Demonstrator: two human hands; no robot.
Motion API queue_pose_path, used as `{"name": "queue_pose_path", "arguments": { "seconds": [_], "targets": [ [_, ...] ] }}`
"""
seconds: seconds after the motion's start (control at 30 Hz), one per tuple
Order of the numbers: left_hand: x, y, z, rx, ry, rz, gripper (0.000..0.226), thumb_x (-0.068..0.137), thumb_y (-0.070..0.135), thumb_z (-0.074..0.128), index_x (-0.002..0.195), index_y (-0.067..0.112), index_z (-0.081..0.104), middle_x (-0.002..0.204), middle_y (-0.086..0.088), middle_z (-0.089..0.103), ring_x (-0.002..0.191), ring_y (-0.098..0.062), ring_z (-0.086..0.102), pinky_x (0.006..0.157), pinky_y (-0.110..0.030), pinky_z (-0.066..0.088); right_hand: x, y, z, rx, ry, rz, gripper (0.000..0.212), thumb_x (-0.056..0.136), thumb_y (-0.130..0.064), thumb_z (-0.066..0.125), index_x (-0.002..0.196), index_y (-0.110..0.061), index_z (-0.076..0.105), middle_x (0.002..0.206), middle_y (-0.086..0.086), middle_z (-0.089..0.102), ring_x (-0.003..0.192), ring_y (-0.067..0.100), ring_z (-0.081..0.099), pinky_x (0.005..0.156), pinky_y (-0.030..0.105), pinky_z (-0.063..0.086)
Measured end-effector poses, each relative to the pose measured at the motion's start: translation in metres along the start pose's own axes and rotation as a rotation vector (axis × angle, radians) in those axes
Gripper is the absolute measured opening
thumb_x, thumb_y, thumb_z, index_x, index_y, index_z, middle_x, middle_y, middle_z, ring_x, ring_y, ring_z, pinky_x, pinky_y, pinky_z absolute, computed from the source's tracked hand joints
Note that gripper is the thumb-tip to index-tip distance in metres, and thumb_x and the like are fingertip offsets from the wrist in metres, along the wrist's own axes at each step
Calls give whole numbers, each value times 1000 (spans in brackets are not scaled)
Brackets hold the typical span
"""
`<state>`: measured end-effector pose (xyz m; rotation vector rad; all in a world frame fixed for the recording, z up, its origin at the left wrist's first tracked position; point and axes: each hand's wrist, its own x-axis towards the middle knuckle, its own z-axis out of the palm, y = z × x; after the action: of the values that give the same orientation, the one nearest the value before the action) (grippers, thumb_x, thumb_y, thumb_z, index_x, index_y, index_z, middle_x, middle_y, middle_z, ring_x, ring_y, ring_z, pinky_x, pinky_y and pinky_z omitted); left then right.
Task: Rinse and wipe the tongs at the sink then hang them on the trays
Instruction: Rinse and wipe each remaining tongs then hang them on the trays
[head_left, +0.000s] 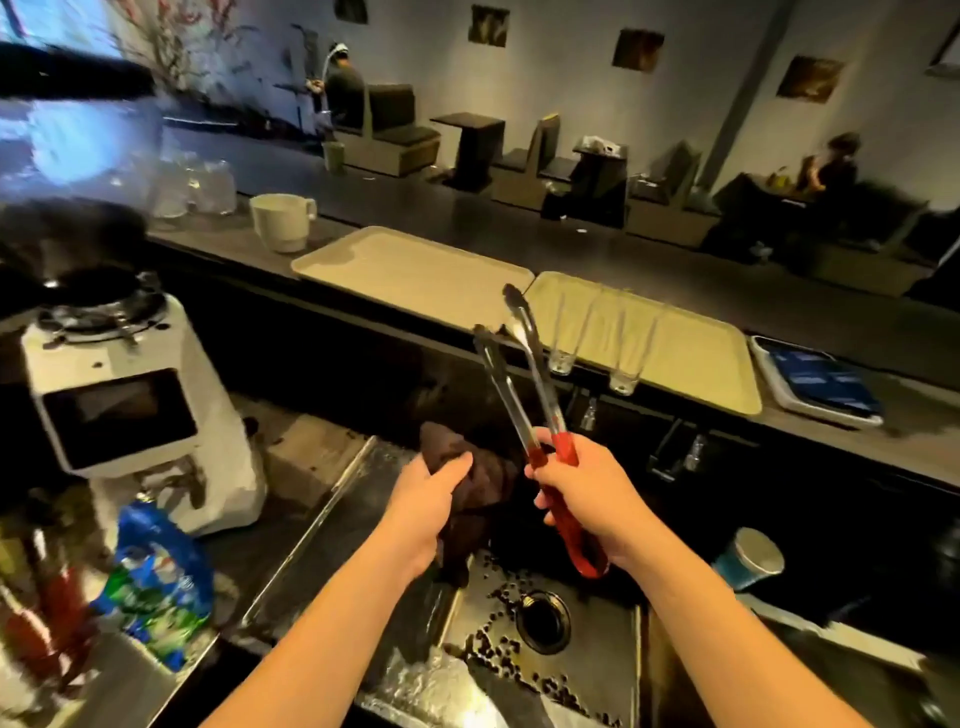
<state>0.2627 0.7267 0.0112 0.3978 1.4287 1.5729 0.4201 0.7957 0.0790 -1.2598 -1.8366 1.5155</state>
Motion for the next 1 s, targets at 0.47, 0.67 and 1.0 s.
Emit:
{"name": "queue_pose_path", "arguments": {
  "seconds": [0.47, 0.67, 1.0],
  "targets": [
    [38, -17, 116, 87, -175, -96, 17, 96, 21, 63, 112, 15, 67, 109, -12, 75, 101, -29, 72, 90, -45, 58, 83, -2, -191, 160, 449, 323, 25, 91, -31, 40, 91, -9, 53, 75, 11, 52, 58, 24, 52, 53, 31, 46],
    [52, -15, 118, 112, -164, -88, 20, 95, 20, 63, 113, 13, 68, 110, -12, 75, 103, -29, 71, 98, -49, 54, 120, -9, -195, -688, 418, 291, 33, 94, -32, 47, 98, -2, 61, 105, 19, 60, 88, 34, 59, 75, 38, 48],
    [64, -12, 105, 92, -115, -96, 18, 96, 17, 61, 112, 9, 68, 108, -15, 75, 100, -31, 72, 92, -46, 57, 161, -8, -171, -865, 526, 302, 59, 88, -46, 54, 129, -3, 51, 116, 13, 41, 98, 35, 57, 69, 39, 43]
  ]
}}
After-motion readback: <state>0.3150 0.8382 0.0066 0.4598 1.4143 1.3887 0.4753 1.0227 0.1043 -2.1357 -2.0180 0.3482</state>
